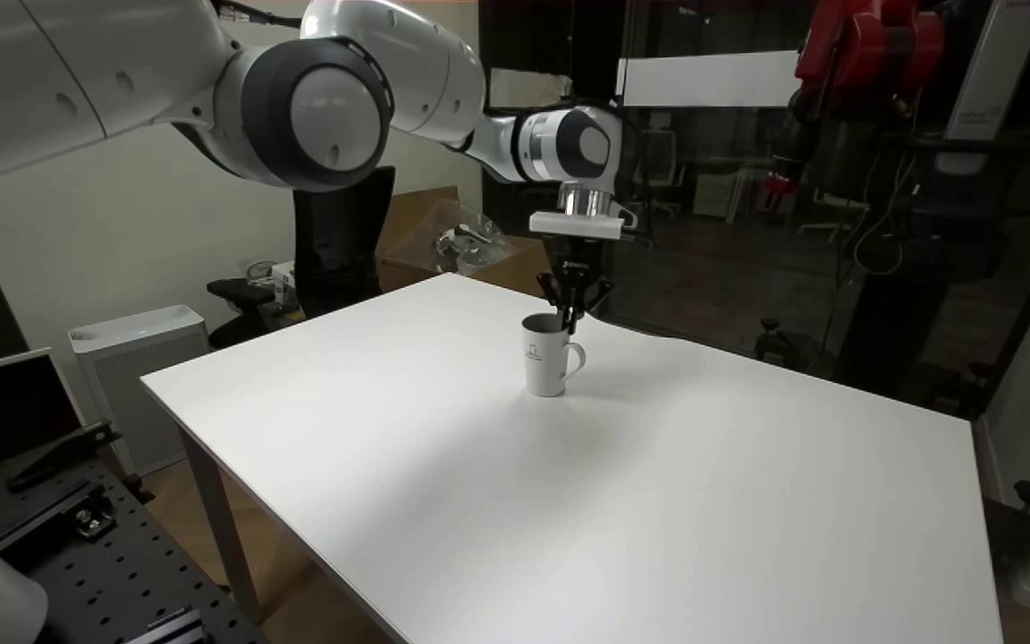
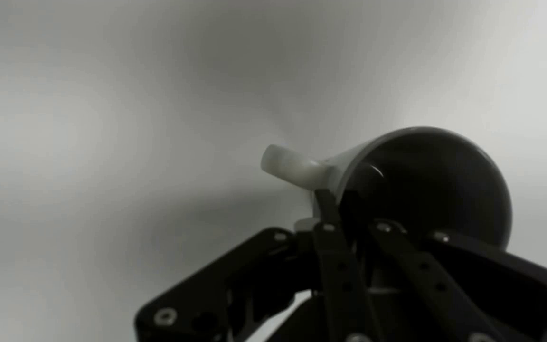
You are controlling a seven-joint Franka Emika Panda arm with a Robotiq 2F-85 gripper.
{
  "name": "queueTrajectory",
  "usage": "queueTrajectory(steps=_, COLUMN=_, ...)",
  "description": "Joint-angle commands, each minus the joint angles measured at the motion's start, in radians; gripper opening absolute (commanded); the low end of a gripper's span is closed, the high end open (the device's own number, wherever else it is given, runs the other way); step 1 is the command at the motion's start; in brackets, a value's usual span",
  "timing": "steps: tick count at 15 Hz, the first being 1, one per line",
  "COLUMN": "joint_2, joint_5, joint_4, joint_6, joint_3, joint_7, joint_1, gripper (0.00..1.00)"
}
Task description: Move the cup slightly down on the table
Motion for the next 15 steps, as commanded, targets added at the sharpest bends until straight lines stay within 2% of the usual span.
queueTrajectory(steps=1, joint_2=0.03, joint_5=-0.006, joint_4=0.067, joint_6=-0.036, joint_3=-0.001, joint_7=-0.021, joint_1=0.01, gripper=0.02)
queueTrajectory(steps=5, joint_2=0.024, joint_5=0.004, joint_4=0.067, joint_6=-0.052, joint_3=0.01, joint_7=-0.066, joint_1=0.01, gripper=0.02)
queueTrajectory(steps=6, joint_2=0.0, joint_5=0.002, joint_4=0.0, joint_6=-0.007, joint_3=0.003, joint_7=-0.041, joint_1=0.009, gripper=0.08)
queueTrajectory(steps=12, joint_2=0.001, joint_5=0.003, joint_4=0.0, joint_6=-0.015, joint_3=0.005, joint_7=-0.06, joint_1=0.011, gripper=0.08)
queueTrajectory(steps=13, joint_2=-0.001, joint_5=-0.001, joint_4=-0.006, joint_6=-0.007, joint_3=0.003, joint_7=-0.058, joint_1=0.013, gripper=0.02)
queueTrajectory(steps=15, joint_2=-0.013, joint_5=0.004, joint_4=-0.039, joint_6=0.005, joint_3=0.008, joint_7=-0.054, joint_1=0.016, gripper=0.02)
